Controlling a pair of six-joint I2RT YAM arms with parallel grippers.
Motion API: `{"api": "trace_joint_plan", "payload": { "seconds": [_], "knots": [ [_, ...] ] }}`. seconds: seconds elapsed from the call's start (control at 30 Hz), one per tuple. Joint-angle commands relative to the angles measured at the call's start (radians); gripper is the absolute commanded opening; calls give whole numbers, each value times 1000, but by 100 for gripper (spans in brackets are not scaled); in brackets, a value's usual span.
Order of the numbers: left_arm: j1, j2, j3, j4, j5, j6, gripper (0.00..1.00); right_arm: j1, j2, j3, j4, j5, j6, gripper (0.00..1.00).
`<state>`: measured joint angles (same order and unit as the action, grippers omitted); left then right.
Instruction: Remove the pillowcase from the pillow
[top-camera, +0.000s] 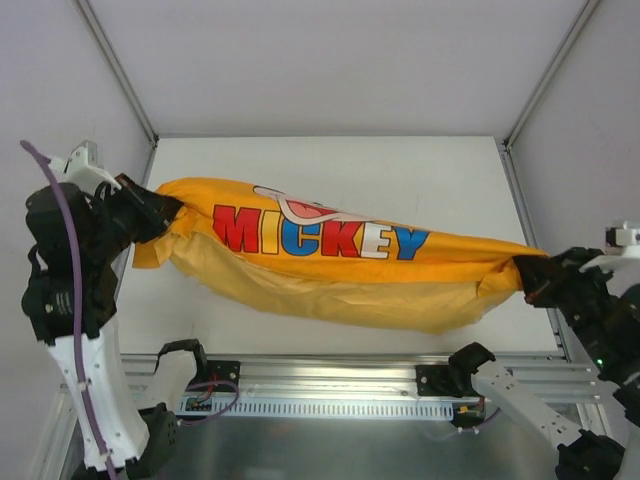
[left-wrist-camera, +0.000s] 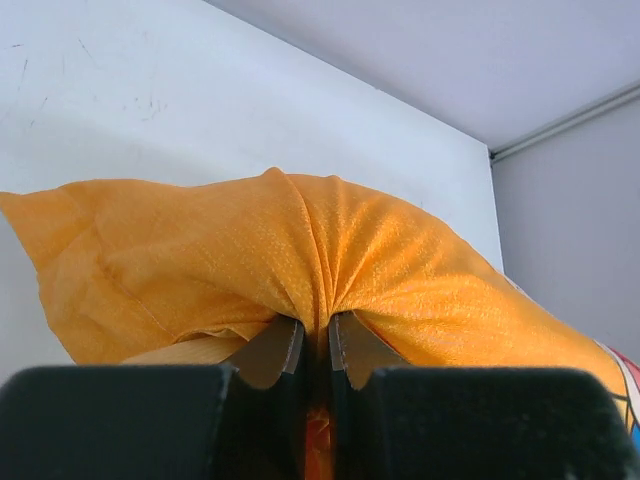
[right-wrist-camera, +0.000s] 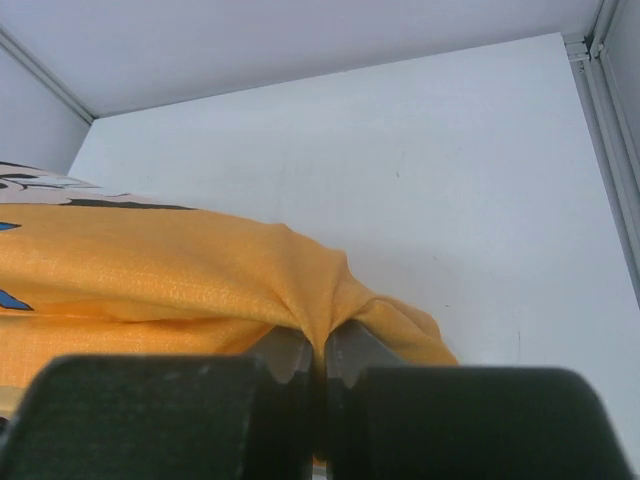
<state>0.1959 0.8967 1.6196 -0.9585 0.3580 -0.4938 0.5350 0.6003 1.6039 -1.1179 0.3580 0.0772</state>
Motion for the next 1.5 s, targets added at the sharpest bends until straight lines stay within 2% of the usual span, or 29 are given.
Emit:
{"api": "trace_joint_plan", "payload": {
  "seconds": [0.0,0.1,0.2,0.27,0.37,0.4,0.43,0.47,0.5,0.53,0.57,0.6,0.63,0.67,0.7,0.73,0.77,0.87,0.93,1.03,1.17,1.27,1.43,1.47],
  "knots": [
    [-1,-64,33,-31,-72,52,0,-3,-53,68,-26,69,-5,1],
    [-16,-107,-56,-31,-88,32,0,-3,-45,41,-42,93,18,1],
    [-15,-59,-102,-29,-97,17,0,-3,-1,-38,-16,175,30,1],
    [-15,39,-99,-20,-114,14,0,-3,45,-80,51,217,6,1],
    [-16,243,-61,-2,-139,11,0,-16,221,-105,154,272,-60,1],
    [-15,359,-17,0,-152,3,0,-44,345,-90,179,238,-68,1],
    [-15,411,8,4,-177,-15,0,-161,415,-72,216,163,-92,1],
    [-13,468,38,15,-182,-25,0,-234,481,-50,240,-34,-80,1],
    [-15,576,107,20,-180,-26,0,-294,606,-24,275,-116,-74,1],
    [-13,626,149,21,-165,-26,9,-376,672,-1,324,-201,-30,1],
    [-13,681,233,20,-153,-22,51,-398,743,31,332,-217,-21,20],
    [-15,762,267,20,-140,-16,78,-417,816,81,322,-243,-13,36],
    [-15,790,328,15,-130,-11,88,-444,960,216,250,-281,2,69],
    [-13,813,329,15,-132,-8,99,-451,1022,290,201,-296,6,69],
    [-13,830,365,12,-142,-5,99,-454,1070,359,154,-312,10,84],
    [-15,832,381,12,-155,-2,99,-452,1113,443,97,-320,10,87],
    [-13,820,390,12,-195,6,99,-451,1103,435,105,-332,9,91],
    [-13,773,385,14,-266,21,99,-457,980,267,217,-309,12,98],
    [-18,748,376,12,-277,35,99,-475,913,132,289,-307,25,100],
    [-52,671,321,12,-277,73,99,-486,791,-41,377,-327,33,97],
    [-148,587,224,14,-307,116,99,-487,783,-186,432,-387,38,99],
    [-220,524,149,12,-292,120,99,-487,774,-286,473,-430,44,95],
    [-274,429,34,21,-241,78,99,-480,757,-507,651,-657,107,85],
    [-282,420,19,23,-238,77,99,-475,763,-507,665,-668,119,78]
  ]
}}
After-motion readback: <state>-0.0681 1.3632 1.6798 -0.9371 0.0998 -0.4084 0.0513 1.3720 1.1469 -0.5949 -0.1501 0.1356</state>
